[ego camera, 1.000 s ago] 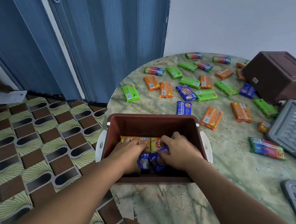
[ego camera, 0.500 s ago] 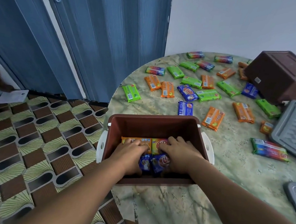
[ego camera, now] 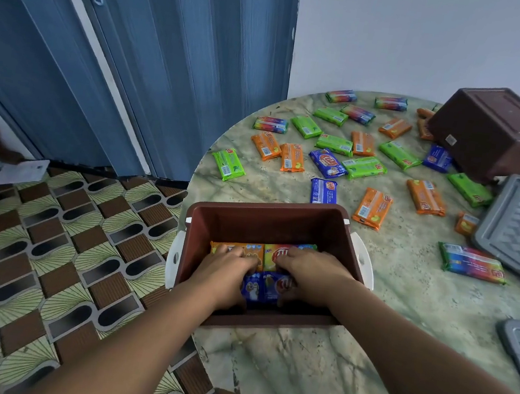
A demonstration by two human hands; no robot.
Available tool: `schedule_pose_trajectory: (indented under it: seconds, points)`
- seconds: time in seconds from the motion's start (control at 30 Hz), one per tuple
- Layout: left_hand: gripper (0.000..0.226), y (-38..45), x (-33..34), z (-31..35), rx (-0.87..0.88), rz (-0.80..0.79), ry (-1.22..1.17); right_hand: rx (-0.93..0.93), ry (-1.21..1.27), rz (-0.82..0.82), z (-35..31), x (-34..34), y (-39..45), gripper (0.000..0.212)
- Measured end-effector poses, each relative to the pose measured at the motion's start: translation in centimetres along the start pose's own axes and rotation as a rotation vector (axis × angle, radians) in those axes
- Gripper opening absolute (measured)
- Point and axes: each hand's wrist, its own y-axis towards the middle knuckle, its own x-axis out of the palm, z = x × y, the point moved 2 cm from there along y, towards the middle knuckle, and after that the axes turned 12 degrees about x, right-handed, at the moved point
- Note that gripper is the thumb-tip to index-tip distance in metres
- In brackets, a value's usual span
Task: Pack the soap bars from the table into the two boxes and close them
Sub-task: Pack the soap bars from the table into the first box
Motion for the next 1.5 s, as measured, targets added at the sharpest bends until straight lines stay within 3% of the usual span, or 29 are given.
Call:
schedule_pose_trajectory:
  seconds: [0.2,0.33,0.43,0.5,0.57,0.67,0.8,1.5]
  points:
    - [0.068,-0.7,-1.0,0.4,-0.026,0.007,-0.055,0.022,0.077,0.082,0.0,-0.3,-0.2,0.059]
    - [0.033,-2.1,-4.8,0.6,0.004,0.402,0.081,-0.012,0.273,0.543,0.7,-2.0,-0.8,0.033]
    - [0.036,-2.0,-7.3,-0.3,-0.040,0.586,0.310,0.040,0.282,0.719,1.5,-3.8,-0.9,0.035]
    - [0.050,-1.0,-7.8,-1.4,-0.142,0.520,0.346,0.112,0.221,0.693,2.2,-4.8,-0.1,0.052]
    - [0.055,0.3,-7.2,-2.5,-0.216,0.420,0.264,0.133,0.122,0.564,3.0,-5.1,0.9,0.066]
    - [0.045,1.3,-6.0,-3.6,-0.242,0.421,0.187,0.132,0.094,0.415,3.6,-4.8,2.2,0.054]
    - [0.038,1.8,-5.6,-4.7,-0.225,0.426,0.191,0.155,0.135,0.408,3.6,-5.2,3.4,0.034]
    - [0.032,12.3,-10.6,-15.5,0.106,0.394,0.229,0.492,0.232,0.400,1.9,-8.5,11.5,0.029]
